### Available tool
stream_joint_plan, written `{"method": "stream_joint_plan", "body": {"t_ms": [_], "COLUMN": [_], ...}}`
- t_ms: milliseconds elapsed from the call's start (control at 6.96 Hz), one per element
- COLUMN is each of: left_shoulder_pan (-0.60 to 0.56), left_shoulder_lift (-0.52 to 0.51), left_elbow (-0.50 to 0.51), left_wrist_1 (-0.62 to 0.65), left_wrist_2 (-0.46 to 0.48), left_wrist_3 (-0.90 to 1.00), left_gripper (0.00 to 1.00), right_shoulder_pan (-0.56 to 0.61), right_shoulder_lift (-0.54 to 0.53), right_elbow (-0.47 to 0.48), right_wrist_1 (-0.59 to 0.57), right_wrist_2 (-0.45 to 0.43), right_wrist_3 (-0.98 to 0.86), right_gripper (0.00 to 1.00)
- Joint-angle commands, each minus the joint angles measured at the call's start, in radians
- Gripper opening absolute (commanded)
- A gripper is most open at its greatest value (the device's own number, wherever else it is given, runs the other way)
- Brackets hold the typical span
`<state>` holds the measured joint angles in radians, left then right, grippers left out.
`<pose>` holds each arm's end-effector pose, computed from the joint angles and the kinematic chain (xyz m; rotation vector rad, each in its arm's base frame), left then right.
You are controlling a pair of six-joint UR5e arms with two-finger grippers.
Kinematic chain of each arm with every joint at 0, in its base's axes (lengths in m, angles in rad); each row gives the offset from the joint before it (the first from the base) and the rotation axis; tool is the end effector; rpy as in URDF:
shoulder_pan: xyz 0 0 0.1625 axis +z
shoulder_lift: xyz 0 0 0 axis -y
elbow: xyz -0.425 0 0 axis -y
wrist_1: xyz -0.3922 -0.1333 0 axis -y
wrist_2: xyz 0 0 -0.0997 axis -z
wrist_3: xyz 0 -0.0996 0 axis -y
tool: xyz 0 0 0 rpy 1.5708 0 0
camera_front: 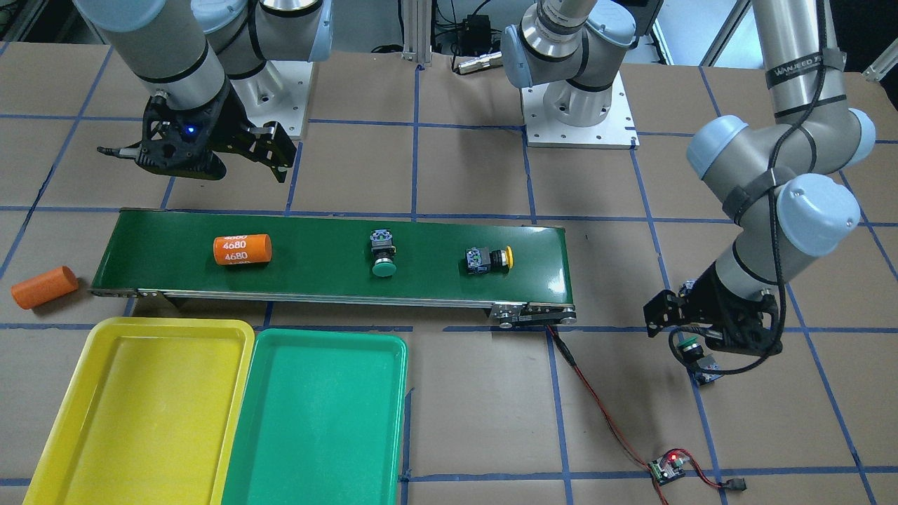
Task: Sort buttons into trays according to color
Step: 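Grasp a switch with left gripper while right gripper lowers onto belt switch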
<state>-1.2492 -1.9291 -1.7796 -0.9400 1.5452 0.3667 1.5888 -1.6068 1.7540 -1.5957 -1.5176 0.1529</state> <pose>0.0562 -0.5986 0.2568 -0.0720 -3.1363 0.1076 0.1468 -0.4569 0.4188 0.2135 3.0856 0.1957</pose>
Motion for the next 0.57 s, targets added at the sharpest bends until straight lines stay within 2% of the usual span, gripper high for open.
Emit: {"method": "stream_joint_plan", "body": {"t_ms": [0,287,431], "left_shoulder_pan": [0.052,0.056,0.059], "left_shoulder_lift": [-0.091,-0.142,-0.157], "left_elbow": [0.048,0.020,0.020], "left_wrist_1": [0.033,0.178,0.185], "left_wrist_2": [0.078,0.082,0.073], "left_wrist_3": [-0.153,-0.215,-0.213], "left_gripper": [1.00,1.00,1.00], "right_shoulder_pan": [0.029,0.074,0.091], "right_shoulder_lift": [0.051,0.122,0.151], "right_elbow": [0.013,0.030,0.032], "right_wrist_1": [-0.022,-0.108,-0.130], "right_wrist_2": [-0.007,0.002,0.004], "right_wrist_3": [0.092,0.112,0.114], "right_gripper": [1.00,1.00,1.00]}}
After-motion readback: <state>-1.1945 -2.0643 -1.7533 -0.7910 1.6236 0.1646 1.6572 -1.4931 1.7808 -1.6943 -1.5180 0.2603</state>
